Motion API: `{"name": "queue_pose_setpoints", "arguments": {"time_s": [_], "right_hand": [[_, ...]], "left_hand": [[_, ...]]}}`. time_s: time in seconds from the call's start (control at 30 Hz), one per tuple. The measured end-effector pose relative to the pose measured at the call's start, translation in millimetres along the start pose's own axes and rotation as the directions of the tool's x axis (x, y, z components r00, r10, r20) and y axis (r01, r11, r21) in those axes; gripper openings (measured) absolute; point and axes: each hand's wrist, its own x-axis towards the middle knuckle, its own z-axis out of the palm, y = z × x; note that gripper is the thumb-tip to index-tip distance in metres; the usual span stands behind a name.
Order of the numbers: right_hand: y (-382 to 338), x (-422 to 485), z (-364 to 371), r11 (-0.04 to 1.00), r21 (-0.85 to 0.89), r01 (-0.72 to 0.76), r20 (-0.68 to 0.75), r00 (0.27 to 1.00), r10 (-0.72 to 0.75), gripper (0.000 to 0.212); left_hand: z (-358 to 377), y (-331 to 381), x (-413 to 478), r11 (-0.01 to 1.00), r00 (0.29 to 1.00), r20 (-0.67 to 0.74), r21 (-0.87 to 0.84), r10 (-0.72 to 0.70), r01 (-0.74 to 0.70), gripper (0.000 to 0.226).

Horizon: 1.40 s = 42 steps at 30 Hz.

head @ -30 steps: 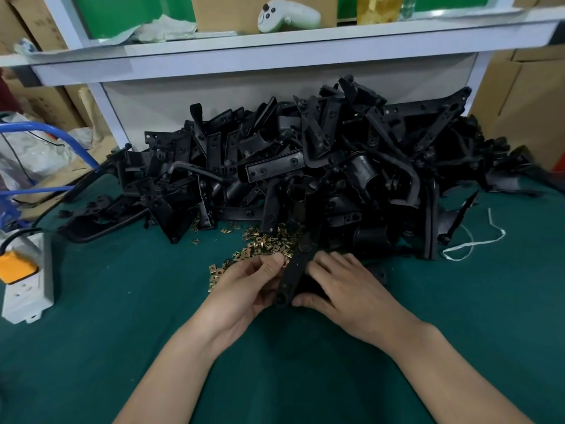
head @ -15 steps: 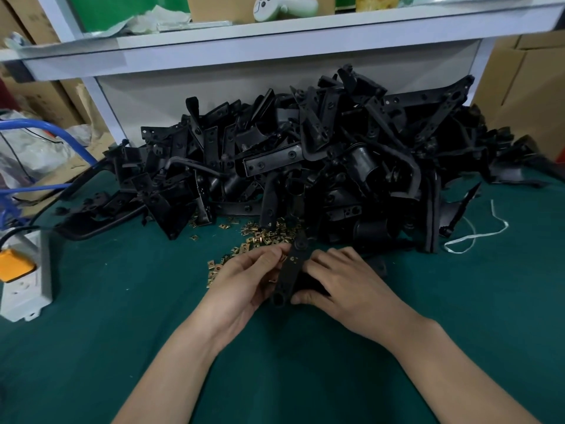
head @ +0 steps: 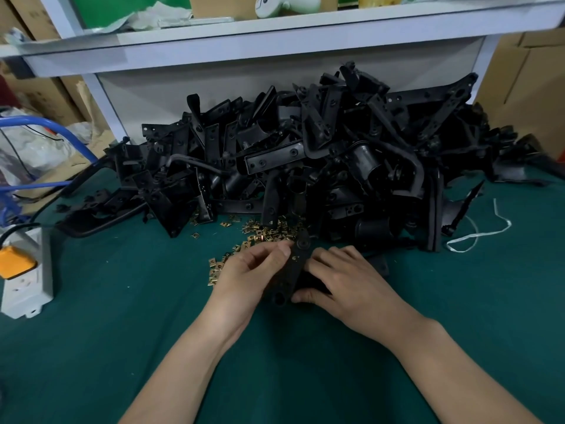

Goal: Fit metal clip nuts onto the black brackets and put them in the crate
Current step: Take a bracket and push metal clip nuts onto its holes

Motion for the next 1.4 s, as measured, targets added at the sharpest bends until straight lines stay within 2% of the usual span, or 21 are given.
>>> {"name": "queue_pose_setpoints", "arguments": {"time_s": [0.2, 0.6, 0.8, 1.23, 1.4], "right_hand": [[0.6, 0.0, 0.9, 1.000, 0.008, -0.016, 0.005, 1.000, 0.016, 0.062], [1.9, 1.8, 1.9, 0.999, 0.001, -0.035, 0.034, 0.999, 0.035, 0.066], [2.3, 1.8, 2.3, 0.999, 0.002, -0.042, 0.039, 0.998, 0.042, 0.066], [0.8, 0.7, 1.1, 0.999, 0.006, -0.036, 0.033, 0.999, 0.036, 0.066], [0.6, -0.1, 1.5, 1.000, -0.003, -0.025, 0.025, 0.999, 0.025, 0.064]], "left_hand": [[0.0, 1.5, -0.7, 0.997, 0.999, -0.001, -0.074, -0.034, 0.034, 0.026], [-0.3, 4.2, 0.1, 0.993, 0.999, -0.026, -0.109, -0.041, 0.037, 0.027], [-1.4, 3.1, -1.0, 0.999, 1.000, -0.010, -0.039, -0.012, 0.011, 0.024], [-1.9, 1.8, -0.7, 0.999, 0.998, -0.048, -0.009, 0.034, -0.034, 0.028], [-4.3, 2.5, -1.5, 0.978, 0.991, -0.043, 0.171, 0.130, -0.121, 0.018]]}}
